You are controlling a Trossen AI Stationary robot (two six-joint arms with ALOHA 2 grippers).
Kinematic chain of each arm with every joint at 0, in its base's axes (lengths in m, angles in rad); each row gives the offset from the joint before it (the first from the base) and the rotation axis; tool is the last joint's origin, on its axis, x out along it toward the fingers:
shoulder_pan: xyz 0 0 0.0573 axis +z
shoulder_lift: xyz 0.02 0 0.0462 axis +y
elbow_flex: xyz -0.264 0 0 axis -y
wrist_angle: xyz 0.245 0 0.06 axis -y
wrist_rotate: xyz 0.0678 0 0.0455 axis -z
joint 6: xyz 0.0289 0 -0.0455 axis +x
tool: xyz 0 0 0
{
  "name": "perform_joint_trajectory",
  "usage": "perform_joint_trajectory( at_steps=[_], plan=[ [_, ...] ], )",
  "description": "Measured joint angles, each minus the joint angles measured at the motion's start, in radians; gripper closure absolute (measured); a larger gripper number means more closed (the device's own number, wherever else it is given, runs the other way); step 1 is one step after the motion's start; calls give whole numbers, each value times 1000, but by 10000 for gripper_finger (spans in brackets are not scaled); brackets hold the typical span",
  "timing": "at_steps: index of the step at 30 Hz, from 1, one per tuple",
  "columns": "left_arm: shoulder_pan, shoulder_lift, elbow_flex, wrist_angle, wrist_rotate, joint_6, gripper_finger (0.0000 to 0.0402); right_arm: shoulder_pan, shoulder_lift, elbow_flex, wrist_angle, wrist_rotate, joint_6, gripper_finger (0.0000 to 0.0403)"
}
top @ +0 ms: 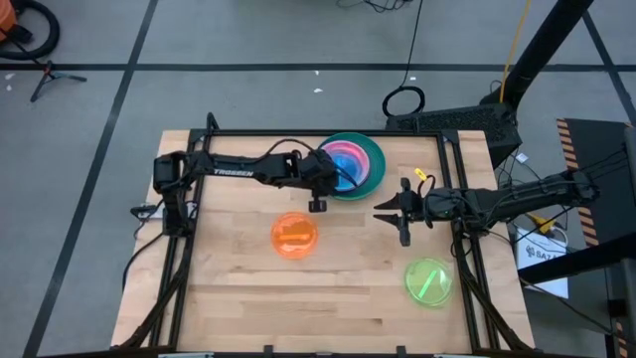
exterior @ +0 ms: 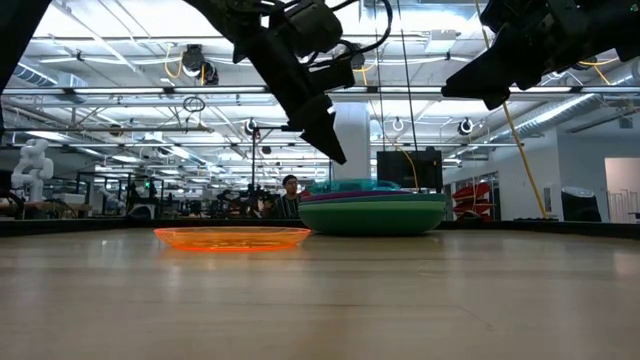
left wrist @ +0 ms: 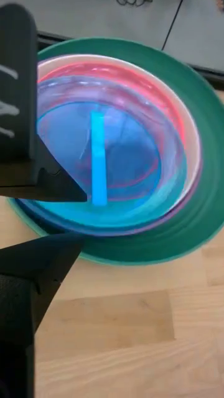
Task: Stack plastic plates
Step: Stack the small green plate on top of the small blue plate
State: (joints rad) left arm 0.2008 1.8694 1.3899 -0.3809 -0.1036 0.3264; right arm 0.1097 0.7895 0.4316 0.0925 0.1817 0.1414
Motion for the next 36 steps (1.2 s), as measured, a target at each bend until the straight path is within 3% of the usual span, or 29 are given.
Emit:
perform_joint_trajectory(
  at_steps=[12,21,30,36],
  plan=[
    [-2,-19,0,-67,-2,-8,302,0,0,0,0,0,19,300],
    [-67,-67,-20,-152,-3,-68,302,0,3,-1,10,4,179,300],
    [-145,-347,-208,-100,-85,-123,302,31,111,1,185,30,217,300],
    [-170,-529,-338,-5,-91,-123,302,71,238,98,188,30,270,300]
  ],
)
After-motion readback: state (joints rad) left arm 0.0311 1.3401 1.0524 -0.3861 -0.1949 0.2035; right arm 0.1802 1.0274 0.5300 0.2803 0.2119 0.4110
